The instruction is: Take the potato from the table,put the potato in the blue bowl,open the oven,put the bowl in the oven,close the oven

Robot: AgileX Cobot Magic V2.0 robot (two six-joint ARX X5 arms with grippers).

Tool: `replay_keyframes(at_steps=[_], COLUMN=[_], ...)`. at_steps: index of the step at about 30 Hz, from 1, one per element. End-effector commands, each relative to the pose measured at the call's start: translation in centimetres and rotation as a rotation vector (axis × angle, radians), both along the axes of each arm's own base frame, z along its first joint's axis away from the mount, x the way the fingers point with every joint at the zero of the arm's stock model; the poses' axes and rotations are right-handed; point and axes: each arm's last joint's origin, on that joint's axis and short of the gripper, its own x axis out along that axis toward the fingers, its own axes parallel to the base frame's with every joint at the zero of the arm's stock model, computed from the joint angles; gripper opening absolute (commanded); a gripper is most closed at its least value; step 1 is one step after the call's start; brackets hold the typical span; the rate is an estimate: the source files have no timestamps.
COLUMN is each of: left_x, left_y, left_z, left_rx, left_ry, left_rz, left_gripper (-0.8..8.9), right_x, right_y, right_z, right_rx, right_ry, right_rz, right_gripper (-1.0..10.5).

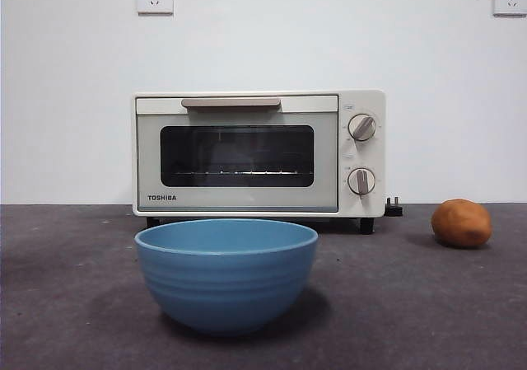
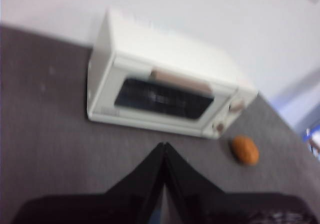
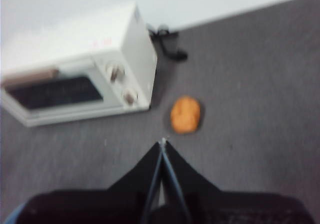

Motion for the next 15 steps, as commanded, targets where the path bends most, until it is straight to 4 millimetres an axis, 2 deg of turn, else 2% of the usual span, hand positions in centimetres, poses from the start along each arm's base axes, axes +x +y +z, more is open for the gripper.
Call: replay_keyframes(at_steps=[1, 8, 15], left_x=[1.2, 4.2, 6.4], left_y=[-0.1, -0.4, -0.5], left_z=[-0.2, -2.0, -4.0], left_rx=[0.039, 0.019, 0.054], left_ry=[0.101, 0.324, 0.457], left_rz=[-0.057, -0.216, -0.291], left_gripper=[-0.05, -0.05, -0.05], right_x=[1.7, 6.2, 10.5], right_y=[0.1, 0.5, 0.4], right_z=[0.6, 0.3, -1.5], right_rx=[-0.017, 0.111, 0.132], right_ry=[0.058, 0.267, 0.509], right_rz=[0.063, 0.243, 0.271], right_gripper=[-0.1, -0.1, -0.1])
